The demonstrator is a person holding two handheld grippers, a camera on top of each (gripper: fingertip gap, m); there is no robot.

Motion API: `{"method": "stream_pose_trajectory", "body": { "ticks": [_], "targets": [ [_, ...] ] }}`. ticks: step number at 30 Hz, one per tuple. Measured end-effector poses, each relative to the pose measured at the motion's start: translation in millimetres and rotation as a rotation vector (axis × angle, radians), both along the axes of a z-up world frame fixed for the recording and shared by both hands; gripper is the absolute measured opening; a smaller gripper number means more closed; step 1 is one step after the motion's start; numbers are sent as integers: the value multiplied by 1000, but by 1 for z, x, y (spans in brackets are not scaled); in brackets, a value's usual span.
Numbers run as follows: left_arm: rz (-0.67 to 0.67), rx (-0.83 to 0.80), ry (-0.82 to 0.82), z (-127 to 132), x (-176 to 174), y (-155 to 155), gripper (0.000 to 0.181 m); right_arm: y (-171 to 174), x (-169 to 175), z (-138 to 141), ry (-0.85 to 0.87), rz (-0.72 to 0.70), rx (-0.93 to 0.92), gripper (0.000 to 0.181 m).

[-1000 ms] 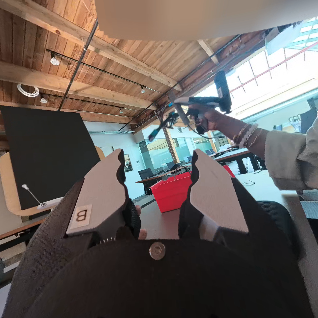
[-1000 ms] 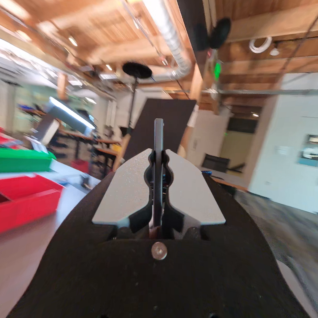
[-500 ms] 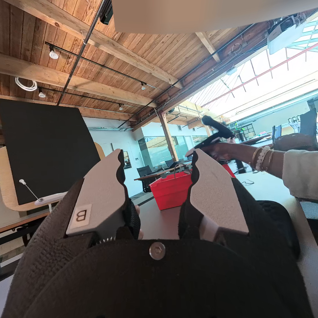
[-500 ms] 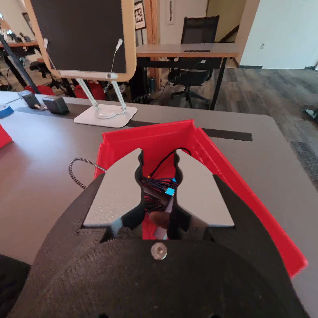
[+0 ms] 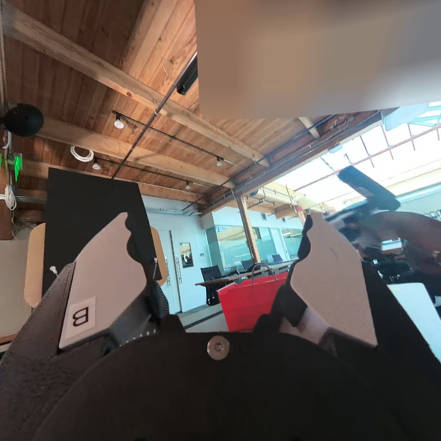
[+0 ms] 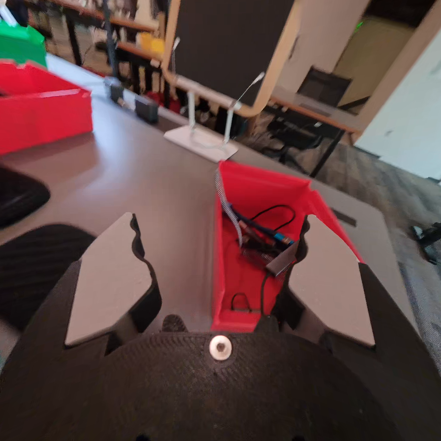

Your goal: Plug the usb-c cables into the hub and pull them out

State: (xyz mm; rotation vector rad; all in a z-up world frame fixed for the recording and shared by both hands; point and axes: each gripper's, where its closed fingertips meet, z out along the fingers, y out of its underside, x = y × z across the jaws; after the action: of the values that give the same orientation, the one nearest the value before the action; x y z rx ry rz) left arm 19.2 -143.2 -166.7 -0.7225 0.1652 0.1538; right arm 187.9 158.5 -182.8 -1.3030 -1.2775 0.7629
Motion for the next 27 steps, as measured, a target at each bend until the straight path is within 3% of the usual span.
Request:
{"method": "stream_pose_trajectory", "body": {
  "ticks": [3,7,9,12,13,18,23,25,27],
  "targets": [
    [6,28,3,2,1,-3,132,-15,9,-47,-184,36,31,124],
    [18,15,8,1,0,0,132,-3,2,-91,-321,-16,-13,99],
    [18,-4,-7,-1,-3,3,132,9,-6,-105,-347,-65,0,73],
    [54,-133,-76,-14,-18,21,130,22,-20,-107,-317,-163,46,14],
    [49,-188,-99,-20,-21,29,130,20,-28,-105,-290,-168,47,7],
    [20,-302,-127,-34,-24,45,121,-16,-80,-104,-169,-127,-160,14],
    [15,-337,-114,-37,-22,51,114,-25,-107,-106,-232,-303,-13,14],
    [44,-359,-72,-37,-20,49,97,-38,-122,-106,-217,-270,-41,17],
    [130,-441,-2,-36,-21,42,64,-52,-136,-105,-212,-230,-51,20]
  ]
}}
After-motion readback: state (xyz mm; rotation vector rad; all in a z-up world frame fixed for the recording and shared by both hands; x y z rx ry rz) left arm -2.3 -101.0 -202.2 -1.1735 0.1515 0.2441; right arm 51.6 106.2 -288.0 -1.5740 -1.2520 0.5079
